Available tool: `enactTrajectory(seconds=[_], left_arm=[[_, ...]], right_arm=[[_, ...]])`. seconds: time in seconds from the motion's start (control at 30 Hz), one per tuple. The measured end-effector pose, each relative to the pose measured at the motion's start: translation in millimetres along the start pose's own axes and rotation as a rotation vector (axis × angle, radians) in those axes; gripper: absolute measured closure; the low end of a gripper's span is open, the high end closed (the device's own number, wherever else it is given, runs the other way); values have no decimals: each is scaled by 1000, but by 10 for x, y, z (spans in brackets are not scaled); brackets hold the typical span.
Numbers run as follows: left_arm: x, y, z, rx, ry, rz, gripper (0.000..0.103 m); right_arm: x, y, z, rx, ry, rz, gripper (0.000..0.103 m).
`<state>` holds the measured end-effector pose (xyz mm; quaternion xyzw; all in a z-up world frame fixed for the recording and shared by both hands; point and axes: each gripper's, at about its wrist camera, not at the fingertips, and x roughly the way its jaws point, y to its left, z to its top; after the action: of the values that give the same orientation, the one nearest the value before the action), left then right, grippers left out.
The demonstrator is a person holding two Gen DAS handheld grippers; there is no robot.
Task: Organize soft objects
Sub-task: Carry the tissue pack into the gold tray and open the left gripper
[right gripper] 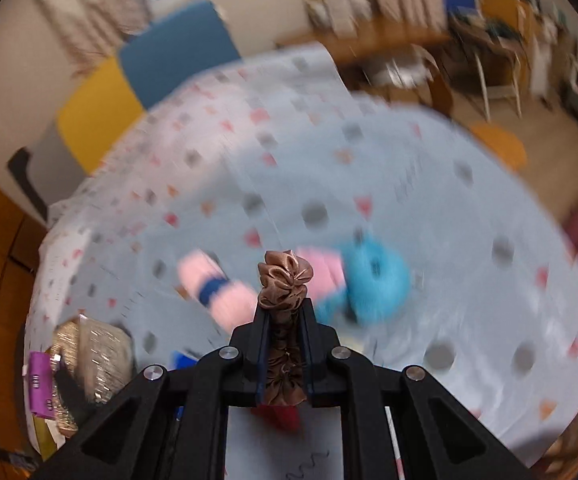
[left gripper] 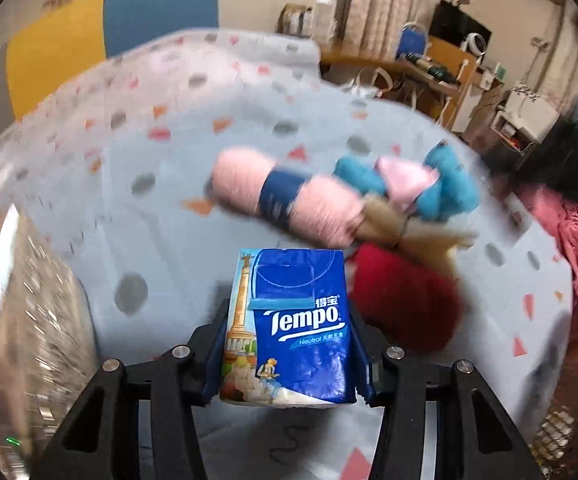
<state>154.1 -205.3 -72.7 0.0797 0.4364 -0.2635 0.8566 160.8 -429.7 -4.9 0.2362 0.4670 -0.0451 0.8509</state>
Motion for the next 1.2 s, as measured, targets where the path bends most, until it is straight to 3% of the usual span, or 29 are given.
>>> enactTrajectory(seconds=[0.17, 0.27, 0.5, 0.63, 1.0, 1.2], left_arm=[[-349, 36, 253, -18, -54, -7, 51], [-520, 172, 415, -54, -74, 26, 51], [-1092, 836, 597, -204, -156, 117, 51], [-1476, 1272, 544, -276, -216, 176, 51], [-2330, 2133, -261, -419, -310, 320, 51], [-2650, 2560, -938, -539, -316, 377, 51]], right_arm=[[371, -59, -297, 87, 60, 44, 91], [470, 20, -437, 102, 70, 120, 91], [420, 694, -642, -171, 71, 261, 91], [454, 988, -802, -284, 95, 247, 91], [880, 1262, -1221, -445, 278, 12, 91], [960, 1235, -1261, -461, 300, -17, 90]])
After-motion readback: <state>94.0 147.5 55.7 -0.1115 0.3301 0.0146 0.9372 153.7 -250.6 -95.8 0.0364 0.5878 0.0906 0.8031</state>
